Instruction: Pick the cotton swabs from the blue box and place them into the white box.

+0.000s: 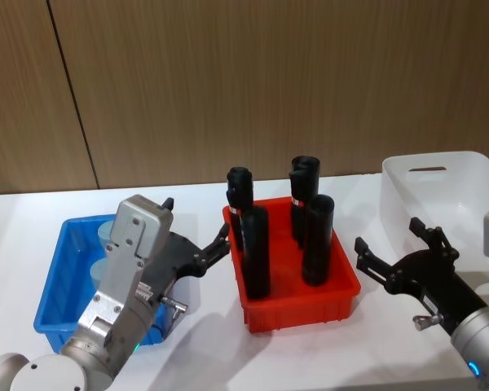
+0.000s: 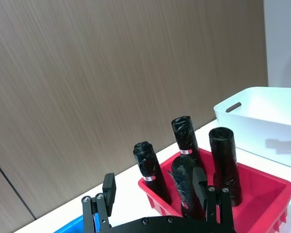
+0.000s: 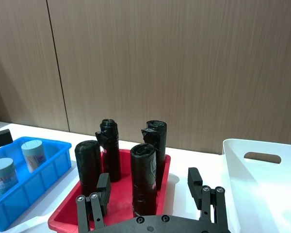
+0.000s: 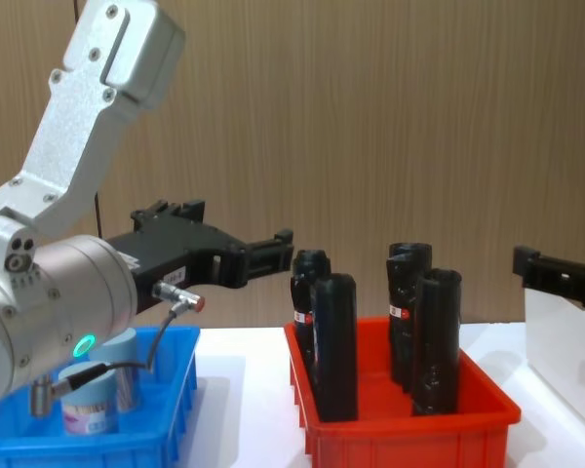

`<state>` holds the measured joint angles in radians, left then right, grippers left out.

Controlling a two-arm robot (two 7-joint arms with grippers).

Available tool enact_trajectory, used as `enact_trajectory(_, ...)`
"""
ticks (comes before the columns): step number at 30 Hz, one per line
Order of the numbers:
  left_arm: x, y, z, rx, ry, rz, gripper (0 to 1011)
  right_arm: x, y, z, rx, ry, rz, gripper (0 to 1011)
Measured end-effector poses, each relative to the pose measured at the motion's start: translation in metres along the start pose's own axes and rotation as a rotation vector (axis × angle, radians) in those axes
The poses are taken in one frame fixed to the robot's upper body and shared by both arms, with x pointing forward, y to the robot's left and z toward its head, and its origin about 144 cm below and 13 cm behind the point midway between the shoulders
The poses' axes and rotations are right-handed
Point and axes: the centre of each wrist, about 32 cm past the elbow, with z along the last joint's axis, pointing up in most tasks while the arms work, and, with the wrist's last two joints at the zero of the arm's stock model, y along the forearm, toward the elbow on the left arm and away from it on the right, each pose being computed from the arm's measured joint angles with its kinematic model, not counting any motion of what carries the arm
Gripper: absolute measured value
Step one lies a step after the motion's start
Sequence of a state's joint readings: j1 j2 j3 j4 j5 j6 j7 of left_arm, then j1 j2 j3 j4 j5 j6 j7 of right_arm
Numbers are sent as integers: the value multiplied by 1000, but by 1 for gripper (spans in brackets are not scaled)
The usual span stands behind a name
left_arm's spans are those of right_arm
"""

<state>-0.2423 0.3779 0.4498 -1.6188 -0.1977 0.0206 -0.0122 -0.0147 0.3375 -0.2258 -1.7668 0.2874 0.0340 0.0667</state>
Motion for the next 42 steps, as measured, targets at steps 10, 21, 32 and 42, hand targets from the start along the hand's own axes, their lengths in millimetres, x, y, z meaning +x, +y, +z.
enact_trajectory(10, 7, -2, -2, 35, 37, 46, 1004, 0, 0, 0, 0, 0, 0, 1001)
enact_trajectory(21, 22, -3, -11, 101, 131, 114, 1004, 0, 0, 0, 0, 0, 0, 1001)
enact_trajectory(32, 39, -5, -23, 160, 228, 176, 1004, 0, 0, 0, 0, 0, 0, 1001)
enact_trajectory(42, 49, -5, -34, 203, 298, 228, 1004, 0, 0, 0, 0, 0, 0, 1001)
